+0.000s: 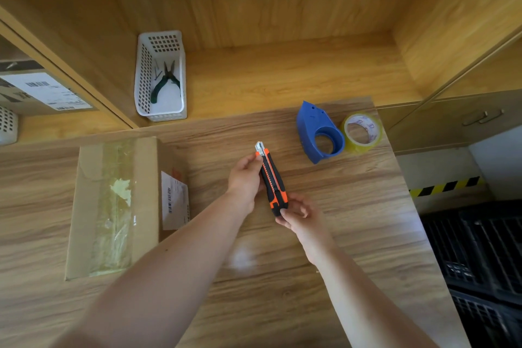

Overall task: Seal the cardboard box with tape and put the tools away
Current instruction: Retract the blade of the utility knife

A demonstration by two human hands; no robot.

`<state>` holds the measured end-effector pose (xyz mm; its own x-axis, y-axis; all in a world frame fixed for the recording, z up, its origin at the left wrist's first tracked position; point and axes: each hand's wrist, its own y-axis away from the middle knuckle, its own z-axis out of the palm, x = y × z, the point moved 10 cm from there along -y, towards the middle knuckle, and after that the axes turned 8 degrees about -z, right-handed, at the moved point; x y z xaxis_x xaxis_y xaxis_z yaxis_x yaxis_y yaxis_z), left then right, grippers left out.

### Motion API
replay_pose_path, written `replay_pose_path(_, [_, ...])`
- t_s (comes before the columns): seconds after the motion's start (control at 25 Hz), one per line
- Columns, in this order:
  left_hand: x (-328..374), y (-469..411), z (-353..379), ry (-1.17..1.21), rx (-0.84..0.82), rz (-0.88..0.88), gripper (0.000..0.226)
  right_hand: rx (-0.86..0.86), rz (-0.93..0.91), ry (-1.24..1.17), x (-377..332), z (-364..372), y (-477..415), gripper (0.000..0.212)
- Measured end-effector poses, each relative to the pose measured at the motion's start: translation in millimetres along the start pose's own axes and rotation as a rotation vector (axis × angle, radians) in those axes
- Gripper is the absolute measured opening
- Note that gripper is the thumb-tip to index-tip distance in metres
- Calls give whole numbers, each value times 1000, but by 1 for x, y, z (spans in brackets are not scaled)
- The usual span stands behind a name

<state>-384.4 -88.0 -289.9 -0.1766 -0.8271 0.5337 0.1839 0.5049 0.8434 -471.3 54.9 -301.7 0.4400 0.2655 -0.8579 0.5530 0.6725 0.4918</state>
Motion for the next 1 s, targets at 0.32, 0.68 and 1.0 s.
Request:
replay_pose_path(0.32, [23, -31, 39, -208, -119, 38, 34, 149, -82, -36, -14, -4, -35, 32])
replay_pose_path(0.68, [36, -63, 54, -384, -114, 23, 57, 251, -28, 25, -11, -7, -73, 31])
replay_pose_path(1.0, [40, -63, 49, -350, -82, 12, 60, 286, -68, 151, -14, -6, -75, 30])
